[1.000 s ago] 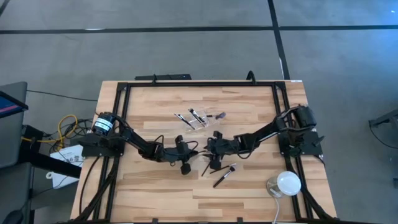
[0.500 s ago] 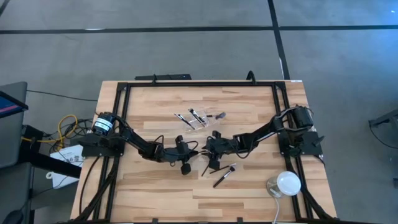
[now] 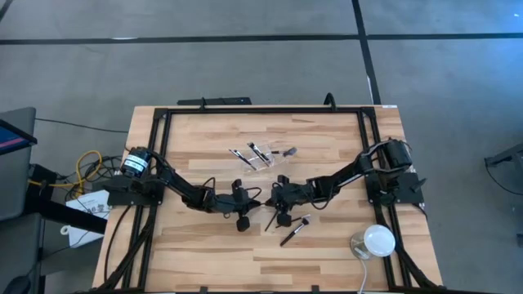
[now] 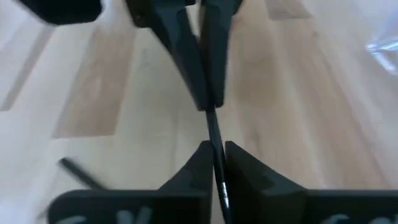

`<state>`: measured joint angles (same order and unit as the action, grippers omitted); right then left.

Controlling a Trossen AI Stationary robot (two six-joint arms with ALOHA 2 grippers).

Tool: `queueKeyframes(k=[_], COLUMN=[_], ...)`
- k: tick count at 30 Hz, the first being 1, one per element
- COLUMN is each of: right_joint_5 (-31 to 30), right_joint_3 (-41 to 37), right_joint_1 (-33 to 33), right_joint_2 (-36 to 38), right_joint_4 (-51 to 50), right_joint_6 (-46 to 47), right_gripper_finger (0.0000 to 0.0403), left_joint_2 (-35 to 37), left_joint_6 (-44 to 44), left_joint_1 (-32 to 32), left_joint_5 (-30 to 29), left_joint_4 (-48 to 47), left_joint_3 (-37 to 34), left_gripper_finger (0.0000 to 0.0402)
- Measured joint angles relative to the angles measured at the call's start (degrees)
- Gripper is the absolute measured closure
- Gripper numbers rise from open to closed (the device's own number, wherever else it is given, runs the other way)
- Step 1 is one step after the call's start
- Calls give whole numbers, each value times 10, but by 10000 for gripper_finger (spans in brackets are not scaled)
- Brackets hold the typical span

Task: Put items in baskets/containers
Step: Put the liner brush into the transparent organizer

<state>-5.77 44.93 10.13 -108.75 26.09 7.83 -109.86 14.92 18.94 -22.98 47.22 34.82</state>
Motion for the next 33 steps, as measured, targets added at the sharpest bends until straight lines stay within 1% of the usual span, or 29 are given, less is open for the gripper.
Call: queueKeyframes(k=[2,4,7,9,12,14,17,19,22,25,27,30,31,33], right_joint_5=[9,5,-2,-11,-47,-79,-113,-129,-155,-225,-270,-304,-323,-383], right_joint_3=[0,3,15,33,74,108,180,226,288,358,402,437,444,450], right_joint_1=[0,1,4,9,15,20,27,31,34,42,43,40,40,37], right_joint_2=[0,0,0,2,9,15,17,17,17,17,17,17,17,17], right_joint_4=[0,-5,-23,-49,-147,-252,-394,-478,-571,-671,-722,-752,-751,-745], right_joint_6=[-2,-8,-23,-41,-64,-80,-95,-98,-115,-148,-215,-388,-453,-565], right_gripper_finger=[393,391,387,391,397,393,390,394,397,393,392,397,398,397], left_joint_2=[0,0,0,0,2,9,36,64,118,180,222,279,295,324], left_joint_6=[0,1,5,5,5,5,5,-9,-30,-40,-40,-40,-41,-41], left_joint_1=[-3,-6,-10,-10,-10,-10,-9,-8,-5,3,8,22,26,37], left_joint_5=[10,9,5,2,-23,-45,-71,-86,-107,-116,-117,-116,-116,-115], left_joint_4=[-1,-2,-2,2,2,1,-5,-31,-70,-123,-158,-199,-201,-201], left_joint_3=[0,0,0,0,1,0,-1,-1,-1,-1,-1,-3,-8,-24], left_gripper_finger=[389,382,364,351,330,319,308,304,300,300,300,300,300,300])
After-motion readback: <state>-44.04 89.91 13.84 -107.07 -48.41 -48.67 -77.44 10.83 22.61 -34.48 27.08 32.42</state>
